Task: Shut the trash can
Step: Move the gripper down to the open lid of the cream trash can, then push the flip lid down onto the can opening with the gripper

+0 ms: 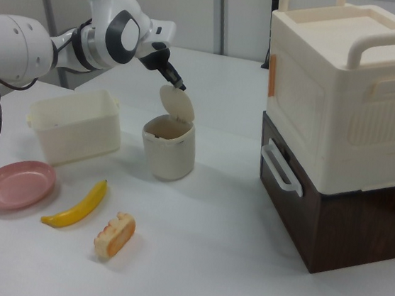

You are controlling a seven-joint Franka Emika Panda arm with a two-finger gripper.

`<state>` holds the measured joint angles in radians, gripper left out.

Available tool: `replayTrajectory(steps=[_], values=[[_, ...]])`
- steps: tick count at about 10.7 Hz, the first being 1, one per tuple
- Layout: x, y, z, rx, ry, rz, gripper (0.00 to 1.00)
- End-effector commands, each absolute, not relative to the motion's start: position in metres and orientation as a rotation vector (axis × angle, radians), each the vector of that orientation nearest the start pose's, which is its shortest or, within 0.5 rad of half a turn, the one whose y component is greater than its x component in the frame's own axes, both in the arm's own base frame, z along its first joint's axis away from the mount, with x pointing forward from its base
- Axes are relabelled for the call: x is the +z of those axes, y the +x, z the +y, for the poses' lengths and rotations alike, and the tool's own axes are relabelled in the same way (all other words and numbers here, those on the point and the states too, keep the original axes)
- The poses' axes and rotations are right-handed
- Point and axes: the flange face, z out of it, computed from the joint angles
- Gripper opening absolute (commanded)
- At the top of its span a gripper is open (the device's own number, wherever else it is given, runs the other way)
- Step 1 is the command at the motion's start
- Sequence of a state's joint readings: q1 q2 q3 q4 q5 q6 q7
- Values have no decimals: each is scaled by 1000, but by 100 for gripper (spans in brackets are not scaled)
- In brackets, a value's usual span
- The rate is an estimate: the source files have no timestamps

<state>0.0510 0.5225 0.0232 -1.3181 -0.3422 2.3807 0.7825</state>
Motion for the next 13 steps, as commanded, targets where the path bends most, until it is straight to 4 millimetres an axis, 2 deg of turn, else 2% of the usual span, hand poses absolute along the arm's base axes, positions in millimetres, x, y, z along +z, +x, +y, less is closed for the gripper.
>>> replayTrajectory(steps=[1,4,7,11,13], values=[[501,747,57,-1024,-2946,834,0],[470,734,57,-988,-3063,812,0],[452,713,64,-940,-3147,752,0],[452,705,61,-922,-3170,748,0],[472,702,52,-960,-3150,775,0]])
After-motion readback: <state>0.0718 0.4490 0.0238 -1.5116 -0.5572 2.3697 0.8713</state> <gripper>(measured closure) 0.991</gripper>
